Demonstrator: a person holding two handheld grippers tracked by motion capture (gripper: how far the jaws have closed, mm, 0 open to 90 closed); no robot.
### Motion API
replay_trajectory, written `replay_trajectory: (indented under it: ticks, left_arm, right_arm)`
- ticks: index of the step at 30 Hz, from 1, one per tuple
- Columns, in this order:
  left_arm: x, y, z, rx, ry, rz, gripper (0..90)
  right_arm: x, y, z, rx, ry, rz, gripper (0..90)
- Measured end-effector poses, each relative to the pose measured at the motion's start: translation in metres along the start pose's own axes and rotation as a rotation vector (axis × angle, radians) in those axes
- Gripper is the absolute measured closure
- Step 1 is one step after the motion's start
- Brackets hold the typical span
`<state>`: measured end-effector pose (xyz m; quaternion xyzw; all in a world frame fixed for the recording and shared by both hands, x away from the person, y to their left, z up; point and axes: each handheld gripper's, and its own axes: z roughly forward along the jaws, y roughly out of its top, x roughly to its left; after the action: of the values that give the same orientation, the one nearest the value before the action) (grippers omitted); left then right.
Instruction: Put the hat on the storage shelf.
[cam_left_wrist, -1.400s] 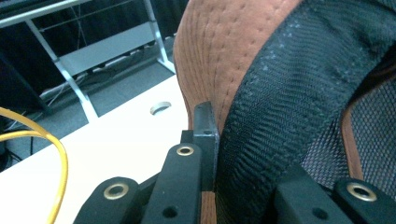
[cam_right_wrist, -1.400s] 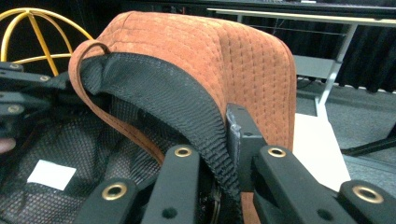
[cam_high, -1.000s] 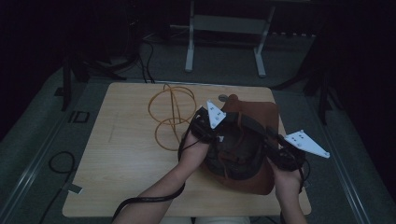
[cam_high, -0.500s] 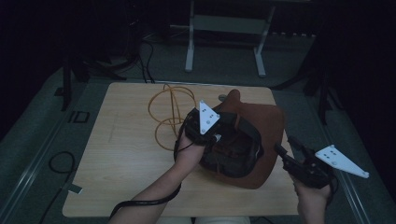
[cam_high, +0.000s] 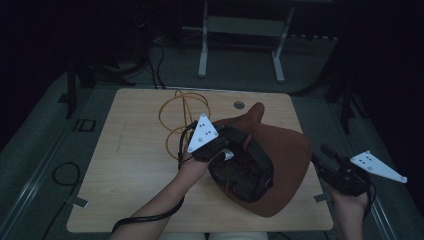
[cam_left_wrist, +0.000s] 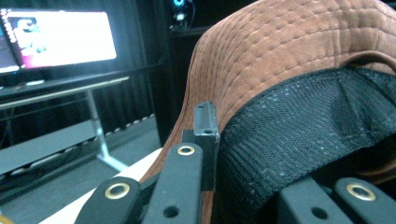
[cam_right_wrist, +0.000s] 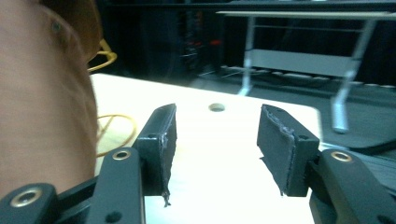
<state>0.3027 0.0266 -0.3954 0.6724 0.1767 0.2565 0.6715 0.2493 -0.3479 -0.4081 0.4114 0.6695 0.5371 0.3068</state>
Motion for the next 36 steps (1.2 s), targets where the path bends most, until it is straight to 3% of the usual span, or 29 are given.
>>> replay_trajectory:
  ticks: [1,5,8,15,17,25,27,30,34,36]
  left_arm:
    - [0.0,0.001,-0.003,-0.044,-0.043,0.003,86.1]
    - [0.003,0.003,-0.006,-0.109,-0.154,-0.041,86.1]
    - [0.001,0.004,-0.006,-0.136,-0.209,-0.045,86.0]
    - [-0.009,0.006,-0.002,-0.139,-0.241,-0.03,86.0]
    - [-0.014,0.005,0.0,-0.128,-0.267,-0.03,86.0]
    - [-0.027,0.003,0.008,-0.093,-0.333,-0.007,86.0]
    - [-0.027,0.002,0.009,-0.094,-0.338,-0.024,85.9]
    - [-0.026,0.001,0.011,-0.097,-0.348,-0.038,85.9]
    - [-0.026,0.002,0.012,-0.091,-0.359,-0.044,85.8]
    - [-0.026,0.003,0.012,-0.092,-0.359,-0.039,85.8]
  right_arm:
    - [0.002,-0.001,0.006,0.015,0.024,0.002,47.1]
    - [0.013,-0.001,0.015,0.021,0.087,-0.023,47.1]
    - [0.026,0.001,0.019,0.013,0.149,-0.048,47.2]
    - [0.061,0.013,0.021,-0.034,0.28,-0.139,45.7]
    - [0.068,0.016,0.022,-0.048,0.303,-0.16,44.3]
    - [0.08,0.022,0.031,-0.073,0.374,-0.184,44.2]
    - [0.082,0.022,0.033,-0.078,0.402,-0.189,48.7]
    - [0.083,0.023,0.033,-0.085,0.442,-0.188,62.9]
    - [0.085,0.024,0.033,-0.076,0.463,-0.187,83.0]
    - [0.085,0.024,0.033,-0.081,0.458,-0.184,87.4]
